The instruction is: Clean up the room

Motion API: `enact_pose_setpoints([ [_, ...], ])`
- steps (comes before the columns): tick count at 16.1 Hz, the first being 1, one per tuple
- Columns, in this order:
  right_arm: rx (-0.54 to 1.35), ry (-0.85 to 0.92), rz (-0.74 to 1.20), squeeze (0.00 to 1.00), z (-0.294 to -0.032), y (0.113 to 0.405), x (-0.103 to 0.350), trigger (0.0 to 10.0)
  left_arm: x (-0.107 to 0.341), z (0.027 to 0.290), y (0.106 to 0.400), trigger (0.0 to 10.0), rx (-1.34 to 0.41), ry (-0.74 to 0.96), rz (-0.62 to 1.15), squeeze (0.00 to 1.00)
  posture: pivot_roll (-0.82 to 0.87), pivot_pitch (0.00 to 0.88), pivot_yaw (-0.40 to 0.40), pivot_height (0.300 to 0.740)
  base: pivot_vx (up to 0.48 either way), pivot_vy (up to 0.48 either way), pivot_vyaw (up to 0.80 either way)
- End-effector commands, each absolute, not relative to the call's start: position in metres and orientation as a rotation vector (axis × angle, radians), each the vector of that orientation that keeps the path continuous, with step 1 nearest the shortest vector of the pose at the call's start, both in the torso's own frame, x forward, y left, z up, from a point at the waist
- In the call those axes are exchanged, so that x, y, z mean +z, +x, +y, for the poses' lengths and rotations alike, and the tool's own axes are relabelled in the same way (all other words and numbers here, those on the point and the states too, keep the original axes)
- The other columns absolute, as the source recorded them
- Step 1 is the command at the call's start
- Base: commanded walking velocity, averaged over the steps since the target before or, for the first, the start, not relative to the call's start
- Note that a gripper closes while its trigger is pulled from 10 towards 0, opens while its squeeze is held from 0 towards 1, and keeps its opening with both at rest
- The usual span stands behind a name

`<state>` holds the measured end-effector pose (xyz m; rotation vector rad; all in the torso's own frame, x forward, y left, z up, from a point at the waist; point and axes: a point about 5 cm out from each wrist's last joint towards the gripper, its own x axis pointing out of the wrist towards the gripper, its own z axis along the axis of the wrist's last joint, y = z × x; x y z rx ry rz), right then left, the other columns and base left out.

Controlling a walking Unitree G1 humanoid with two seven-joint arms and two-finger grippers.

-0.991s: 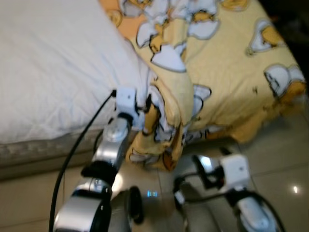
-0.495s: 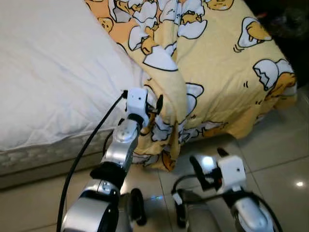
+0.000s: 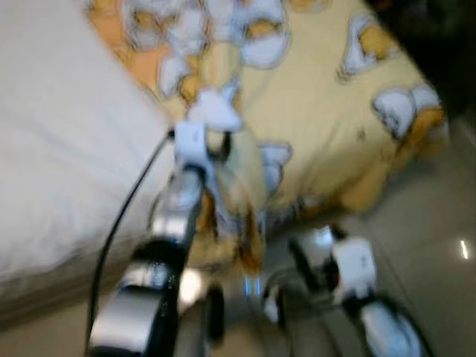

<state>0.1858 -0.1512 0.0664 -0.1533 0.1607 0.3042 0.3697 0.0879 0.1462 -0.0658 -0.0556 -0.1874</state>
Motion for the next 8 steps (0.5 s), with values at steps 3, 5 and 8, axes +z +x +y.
enact_pose_setpoints([
  [3,0.304,-0.144,0.193,0.00,-0.152,0.176,0.061,10.0,0.135,0.085,0.366,10.0,-0.203,-0.132,0.003,0.00,-0.30,0.316,0.042,0.731,0.000,0.000,0.00],
  [5,0.305,-0.144,0.196,0.00,-0.153,0.176,0.061,10.0,0.139,0.077,0.365,10.0,-0.237,-0.175,0.006,0.00,-0.31,0.317,0.042,0.731,0.000,0.000,0.00],
  [8,0.311,-0.144,0.202,0.00,-0.153,0.174,0.060,10.0,0.127,0.070,0.362,10.0,-0.236,-0.218,0.084,0.00,-0.31,0.321,0.041,0.731,0.000,0.000,0.00],
])
